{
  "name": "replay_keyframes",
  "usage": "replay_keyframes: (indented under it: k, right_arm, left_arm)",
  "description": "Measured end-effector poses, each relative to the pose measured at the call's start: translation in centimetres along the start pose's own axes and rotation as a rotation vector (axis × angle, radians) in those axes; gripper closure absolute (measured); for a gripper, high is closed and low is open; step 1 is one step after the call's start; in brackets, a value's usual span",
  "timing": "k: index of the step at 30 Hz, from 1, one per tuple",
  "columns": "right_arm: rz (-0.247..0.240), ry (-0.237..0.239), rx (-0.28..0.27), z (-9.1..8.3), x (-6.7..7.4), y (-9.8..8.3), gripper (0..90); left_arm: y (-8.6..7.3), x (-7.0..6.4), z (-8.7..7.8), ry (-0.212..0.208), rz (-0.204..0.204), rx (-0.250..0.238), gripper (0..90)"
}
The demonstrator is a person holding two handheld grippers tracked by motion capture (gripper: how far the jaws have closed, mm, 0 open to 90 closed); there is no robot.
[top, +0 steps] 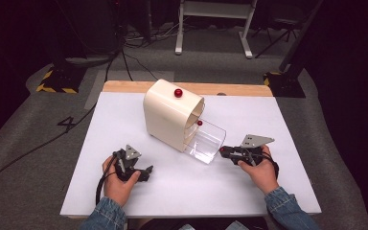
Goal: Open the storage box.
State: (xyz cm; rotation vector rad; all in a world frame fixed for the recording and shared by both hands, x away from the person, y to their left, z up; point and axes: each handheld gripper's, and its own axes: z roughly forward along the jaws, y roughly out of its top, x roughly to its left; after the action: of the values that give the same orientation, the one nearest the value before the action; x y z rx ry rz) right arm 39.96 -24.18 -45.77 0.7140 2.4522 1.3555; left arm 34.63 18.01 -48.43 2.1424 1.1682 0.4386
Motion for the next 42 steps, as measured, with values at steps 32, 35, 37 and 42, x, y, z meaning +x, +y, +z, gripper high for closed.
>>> replay_keyframes:
  k: [32, 35, 37, 42]
  right_arm:
    - [0.020, -0.032, -0.048, -4.0, -0.2, 1.6, 57.7]
    - [-0.003, -0.025, -0.061, -4.3, 0.1, 3.1, 57.9]
    - [-0.020, -0.021, -0.070, -4.3, 0.2, 4.3, 58.0]
    - [-0.047, -0.003, -0.089, -3.8, 0.5, 6.7, 57.3]
  left_arm:
    - [0.0, 0.0, 0.0, 0.000, -0.001, -0.002, 11.6]
    - [0.0, 0.0, 0.0, 0.000, -0.002, -0.002, 11.6]
    - [0.0, 0.0, 0.0, -0.001, 0.000, -0.001, 11.6]
    - [0.0, 0.0, 0.0, -0.002, -0.002, -0.001, 11.6]
